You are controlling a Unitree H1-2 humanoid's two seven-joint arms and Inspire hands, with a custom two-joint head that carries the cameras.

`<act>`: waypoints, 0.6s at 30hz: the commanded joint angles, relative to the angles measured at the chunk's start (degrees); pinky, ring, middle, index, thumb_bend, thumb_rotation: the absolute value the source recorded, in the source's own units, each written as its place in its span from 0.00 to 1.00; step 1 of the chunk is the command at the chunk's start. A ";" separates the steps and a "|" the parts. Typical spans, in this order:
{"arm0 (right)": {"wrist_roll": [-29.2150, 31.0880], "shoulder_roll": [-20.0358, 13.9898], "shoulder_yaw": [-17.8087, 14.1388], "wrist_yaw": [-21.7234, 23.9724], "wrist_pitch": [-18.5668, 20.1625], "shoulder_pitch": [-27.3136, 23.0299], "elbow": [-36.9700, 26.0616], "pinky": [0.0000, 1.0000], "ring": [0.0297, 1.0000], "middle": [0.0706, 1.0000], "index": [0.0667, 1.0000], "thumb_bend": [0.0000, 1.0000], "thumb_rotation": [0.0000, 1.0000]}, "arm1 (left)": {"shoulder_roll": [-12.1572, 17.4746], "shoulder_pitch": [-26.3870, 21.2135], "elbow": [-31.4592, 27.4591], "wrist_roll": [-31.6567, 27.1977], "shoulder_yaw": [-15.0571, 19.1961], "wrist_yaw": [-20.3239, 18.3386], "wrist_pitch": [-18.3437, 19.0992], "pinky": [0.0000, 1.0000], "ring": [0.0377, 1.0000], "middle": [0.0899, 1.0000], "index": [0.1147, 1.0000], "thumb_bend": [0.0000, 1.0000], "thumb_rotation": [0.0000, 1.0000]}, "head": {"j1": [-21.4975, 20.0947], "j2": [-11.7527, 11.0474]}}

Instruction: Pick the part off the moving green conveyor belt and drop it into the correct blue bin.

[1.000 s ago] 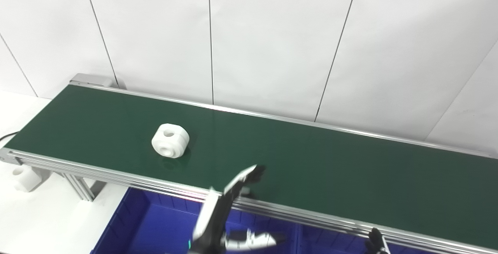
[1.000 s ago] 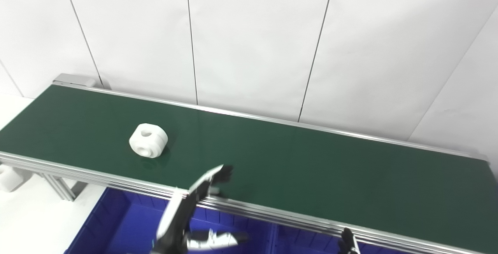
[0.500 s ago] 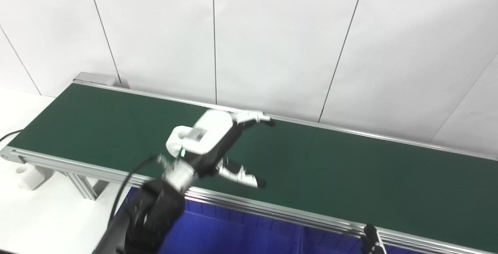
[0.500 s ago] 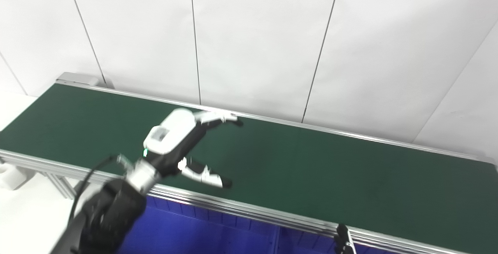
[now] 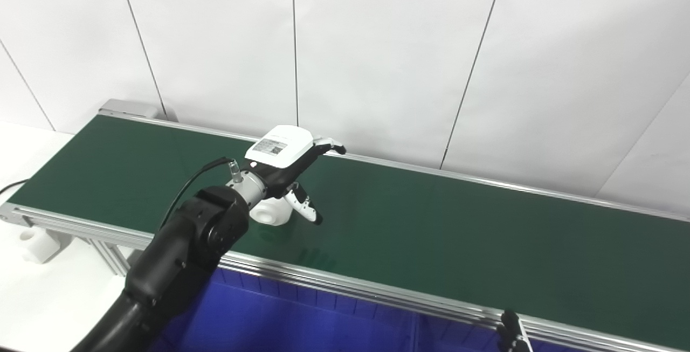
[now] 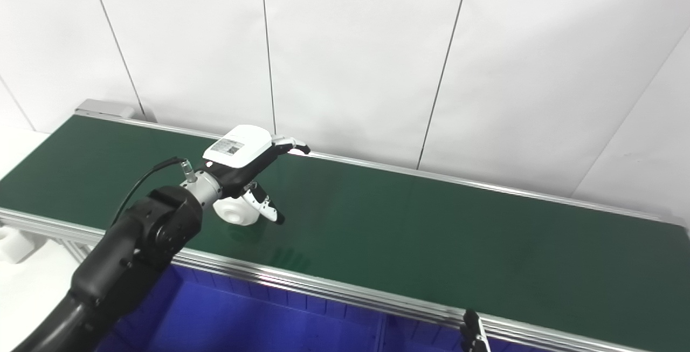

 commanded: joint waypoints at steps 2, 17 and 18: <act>-0.24 -0.08 0.07 0.08 -3.52 -0.39 -1.77 1.00 1.00 1.00 1.00 0.85 1.00 | 1.49 -3.19 1.51 -1.67 0.20 2.85 -1.68 0.75 0.82 0.83 0.80 1.00 0.16 | -0.07 0.19; -1.14 0.01 0.49 -0.17 -2.92 0.02 -2.58 1.00 1.00 1.00 1.00 0.90 1.00 | 2.75 -5.34 14.61 -1.45 -3.74 7.49 -2.42 0.74 0.82 0.83 0.80 1.00 0.21 | -0.82 0.81; -1.12 -0.02 0.57 -0.08 -2.93 0.05 -2.64 1.00 0.99 1.00 1.00 0.89 1.00 | 2.74 -5.43 14.90 -1.63 -4.11 6.94 -2.10 0.76 0.83 0.84 0.81 1.00 0.22 | -0.90 0.86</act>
